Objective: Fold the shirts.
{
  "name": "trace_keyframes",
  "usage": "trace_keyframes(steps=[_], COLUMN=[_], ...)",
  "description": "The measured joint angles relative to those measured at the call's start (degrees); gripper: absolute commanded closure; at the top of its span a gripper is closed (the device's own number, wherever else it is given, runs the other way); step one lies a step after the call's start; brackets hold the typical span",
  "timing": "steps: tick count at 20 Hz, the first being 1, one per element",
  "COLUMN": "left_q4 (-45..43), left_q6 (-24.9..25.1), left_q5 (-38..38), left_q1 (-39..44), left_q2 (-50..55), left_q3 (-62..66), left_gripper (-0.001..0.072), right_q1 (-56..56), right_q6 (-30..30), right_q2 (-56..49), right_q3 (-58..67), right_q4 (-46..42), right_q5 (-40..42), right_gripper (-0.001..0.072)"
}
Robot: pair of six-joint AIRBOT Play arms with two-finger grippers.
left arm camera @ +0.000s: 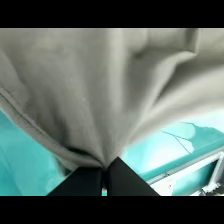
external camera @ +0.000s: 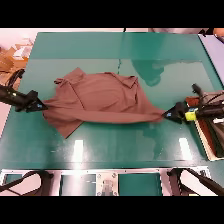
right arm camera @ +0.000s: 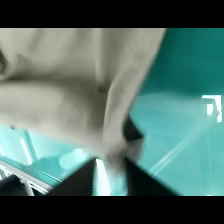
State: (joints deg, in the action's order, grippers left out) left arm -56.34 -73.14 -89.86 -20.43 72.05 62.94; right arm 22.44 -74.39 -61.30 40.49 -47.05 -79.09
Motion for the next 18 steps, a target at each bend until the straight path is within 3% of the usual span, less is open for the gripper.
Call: trace_keyframes(steps=[9,10,11,12,18], left_q4=[0.72,0.57,0.46,0.44,0.17], left_q6=[1.38,1.46,1.51,1.53,1.64], left_q5=[2.51,2.75,2.91,3.23,4.59], left_q1=[0.0,0.0,0.0,0.0,0.0], left_q2=[-0.07,-0.07,-0.04,-0.07,-0.07], left_q3=[-9.22,-9.51,-9.7,-9.84,-10.16], left_gripper=[0.0682,0.0682,0.0682,0.0682,0.0682], right_q1=[4.09,4.59,4.83,5.11,5.57], right_q6=[-0.61,-1.27,-1.7,-2.36,-1.81], right_q2=[0.72,1.27,1.86,2.45,3.67], right_q3=[-10.6,-12.11,-13.84,-15.93,-25.51], right_q4=[0.31,0.35,0.37,0.57,10.19], right_q5=[2.67,2.43,2.43,2.97,13.11], right_gripper=[0.0416,0.0382,0.0196,0.0128,0.0147])
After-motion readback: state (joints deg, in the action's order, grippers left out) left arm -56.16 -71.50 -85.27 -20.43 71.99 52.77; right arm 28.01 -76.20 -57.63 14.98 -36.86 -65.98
